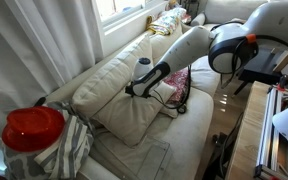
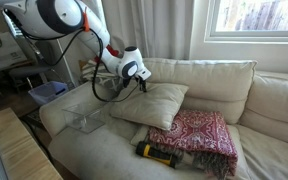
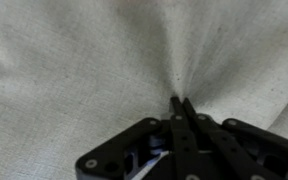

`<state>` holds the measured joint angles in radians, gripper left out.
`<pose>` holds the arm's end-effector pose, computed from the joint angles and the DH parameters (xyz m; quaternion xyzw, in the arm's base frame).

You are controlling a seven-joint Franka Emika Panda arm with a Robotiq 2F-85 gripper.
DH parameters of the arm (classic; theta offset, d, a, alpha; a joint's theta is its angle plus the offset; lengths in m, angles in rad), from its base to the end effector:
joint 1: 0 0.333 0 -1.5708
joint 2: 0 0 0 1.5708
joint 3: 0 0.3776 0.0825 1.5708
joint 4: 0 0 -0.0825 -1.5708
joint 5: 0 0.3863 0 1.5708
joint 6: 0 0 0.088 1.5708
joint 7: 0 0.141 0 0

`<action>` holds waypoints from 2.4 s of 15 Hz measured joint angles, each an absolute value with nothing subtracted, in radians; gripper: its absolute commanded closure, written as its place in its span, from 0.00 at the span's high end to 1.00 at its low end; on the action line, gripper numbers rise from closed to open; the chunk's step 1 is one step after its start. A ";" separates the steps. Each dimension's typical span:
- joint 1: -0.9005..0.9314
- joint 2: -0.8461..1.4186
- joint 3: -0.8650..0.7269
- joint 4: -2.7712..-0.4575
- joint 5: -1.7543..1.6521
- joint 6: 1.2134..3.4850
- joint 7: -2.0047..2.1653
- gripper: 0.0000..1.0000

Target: Pick up the white pillow from the red patterned blanket and put it on the left side of the couch

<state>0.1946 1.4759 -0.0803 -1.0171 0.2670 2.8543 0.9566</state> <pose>0.8079 0.1080 -0.0706 -0.8633 0.4700 -0.1424 0.1166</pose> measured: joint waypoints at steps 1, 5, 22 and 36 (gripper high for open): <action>0.182 1.465 -0.062 -1.027 0.267 2.854 0.940 0.01; 0.146 1.367 -0.002 -1.159 0.271 2.882 0.881 0.01; -0.055 0.906 0.345 -1.929 0.440 3.379 0.708 0.01; -0.281 0.894 0.629 -2.049 0.278 3.456 0.707 0.01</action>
<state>-0.2813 0.8944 0.6293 -2.0495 0.2781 3.4559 0.7071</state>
